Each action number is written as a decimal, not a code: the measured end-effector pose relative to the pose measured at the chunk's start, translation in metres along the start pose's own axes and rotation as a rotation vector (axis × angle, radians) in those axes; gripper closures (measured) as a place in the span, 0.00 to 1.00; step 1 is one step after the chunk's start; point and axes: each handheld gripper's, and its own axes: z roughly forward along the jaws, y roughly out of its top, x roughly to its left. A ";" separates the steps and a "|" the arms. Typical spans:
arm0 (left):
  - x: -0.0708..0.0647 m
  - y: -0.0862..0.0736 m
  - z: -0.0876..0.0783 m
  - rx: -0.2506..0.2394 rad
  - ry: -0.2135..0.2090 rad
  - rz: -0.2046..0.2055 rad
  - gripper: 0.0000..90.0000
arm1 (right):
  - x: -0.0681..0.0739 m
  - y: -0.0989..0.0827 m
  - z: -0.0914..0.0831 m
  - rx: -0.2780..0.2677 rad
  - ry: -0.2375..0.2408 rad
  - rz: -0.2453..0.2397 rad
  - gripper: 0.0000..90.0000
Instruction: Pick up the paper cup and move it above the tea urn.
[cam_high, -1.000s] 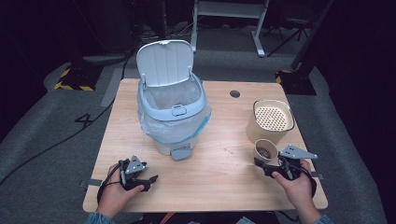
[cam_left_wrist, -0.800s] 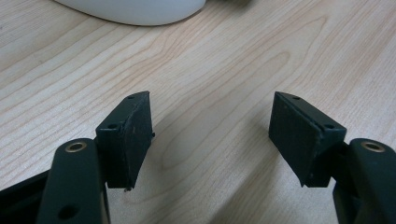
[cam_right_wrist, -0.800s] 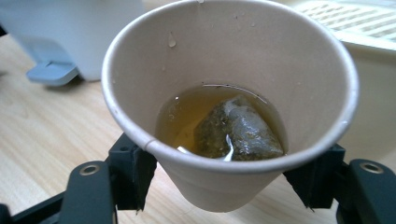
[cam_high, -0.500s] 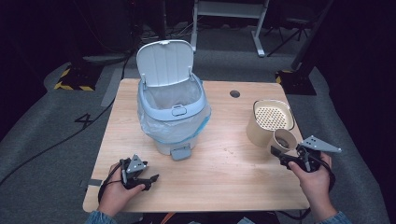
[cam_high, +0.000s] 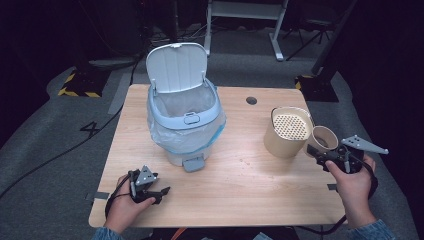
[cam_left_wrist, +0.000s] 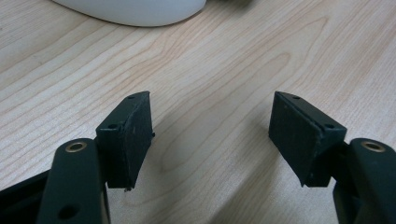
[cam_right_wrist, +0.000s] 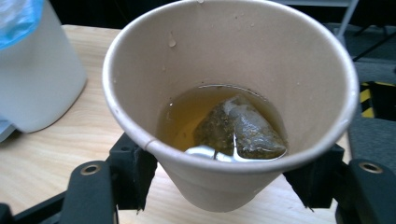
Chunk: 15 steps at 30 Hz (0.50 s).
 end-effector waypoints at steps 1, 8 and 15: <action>0.000 0.000 0.000 0.000 0.000 -0.001 0.34 | 0.000 0.000 0.000 0.000 0.000 0.000 0.37; 0.000 0.000 0.000 0.000 -0.002 -0.004 0.34 | -0.013 0.019 0.000 0.006 -0.053 -0.015 0.38; 0.000 0.000 0.000 -0.001 0.000 -0.007 0.34 | -0.023 0.031 0.002 0.019 -0.085 -0.010 0.38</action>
